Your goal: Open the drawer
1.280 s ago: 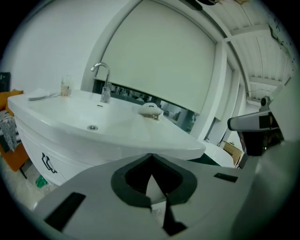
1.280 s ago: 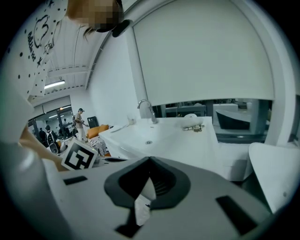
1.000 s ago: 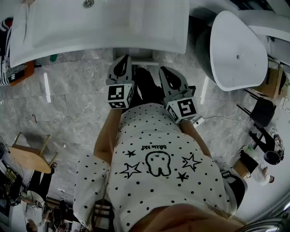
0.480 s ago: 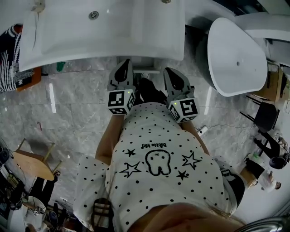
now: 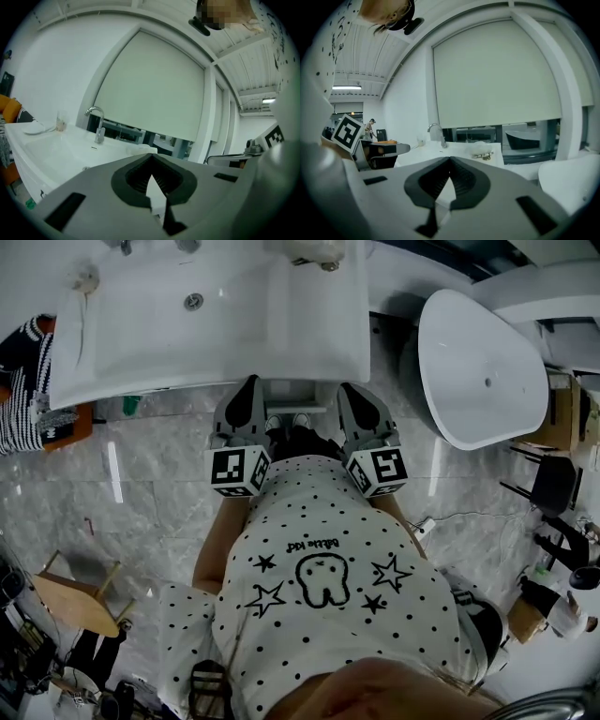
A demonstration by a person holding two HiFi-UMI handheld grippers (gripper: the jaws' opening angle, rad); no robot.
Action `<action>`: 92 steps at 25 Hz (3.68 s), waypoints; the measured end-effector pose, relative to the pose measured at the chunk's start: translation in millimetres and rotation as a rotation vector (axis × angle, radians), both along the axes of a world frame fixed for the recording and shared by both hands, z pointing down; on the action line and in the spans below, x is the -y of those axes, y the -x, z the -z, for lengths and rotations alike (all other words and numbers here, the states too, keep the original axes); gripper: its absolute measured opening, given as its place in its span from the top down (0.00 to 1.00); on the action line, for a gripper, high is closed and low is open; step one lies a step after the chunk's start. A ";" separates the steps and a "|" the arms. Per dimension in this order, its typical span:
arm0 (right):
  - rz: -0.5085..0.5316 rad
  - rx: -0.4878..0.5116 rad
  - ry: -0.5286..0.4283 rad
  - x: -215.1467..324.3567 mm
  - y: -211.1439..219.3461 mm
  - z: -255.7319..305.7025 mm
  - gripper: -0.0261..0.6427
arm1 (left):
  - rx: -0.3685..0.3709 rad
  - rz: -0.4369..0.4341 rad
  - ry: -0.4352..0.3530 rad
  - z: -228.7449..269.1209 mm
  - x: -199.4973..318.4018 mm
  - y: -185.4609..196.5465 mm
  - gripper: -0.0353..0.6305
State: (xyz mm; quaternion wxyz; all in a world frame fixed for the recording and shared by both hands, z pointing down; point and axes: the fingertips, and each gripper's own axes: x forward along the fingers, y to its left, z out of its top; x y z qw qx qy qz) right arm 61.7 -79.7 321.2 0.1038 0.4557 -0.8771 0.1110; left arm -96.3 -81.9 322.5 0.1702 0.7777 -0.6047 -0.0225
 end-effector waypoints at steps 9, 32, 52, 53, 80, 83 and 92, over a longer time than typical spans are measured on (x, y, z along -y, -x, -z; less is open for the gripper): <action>-0.044 0.028 -0.027 11.7 -7.0 15.0 0.94 | 0.023 -0.012 -0.060 30.1 -1.2 3.1 0.94; 0.010 -0.026 -0.096 21.5 1.6 34.1 0.94 | 0.013 -0.082 -0.026 29.3 8.7 -9.7 0.94; -0.012 0.004 -0.066 28.1 -6.6 30.7 0.94 | 0.026 -0.114 -0.035 30.6 12.7 -18.8 0.94; -0.013 0.008 -0.069 27.6 -6.3 32.1 0.94 | 0.028 -0.116 -0.038 31.7 11.9 -19.0 0.94; 0.038 -0.044 -0.064 29.4 6.9 23.3 0.94 | 0.064 -0.119 -0.056 35.3 12.1 -20.5 0.94; 0.043 -0.046 -0.069 29.0 8.3 23.7 0.94 | 0.062 -0.116 -0.057 34.7 11.7 -19.6 0.94; 0.060 -0.040 -0.077 27.8 12.1 24.9 0.94 | 0.062 -0.110 -0.055 34.1 11.3 -17.6 0.94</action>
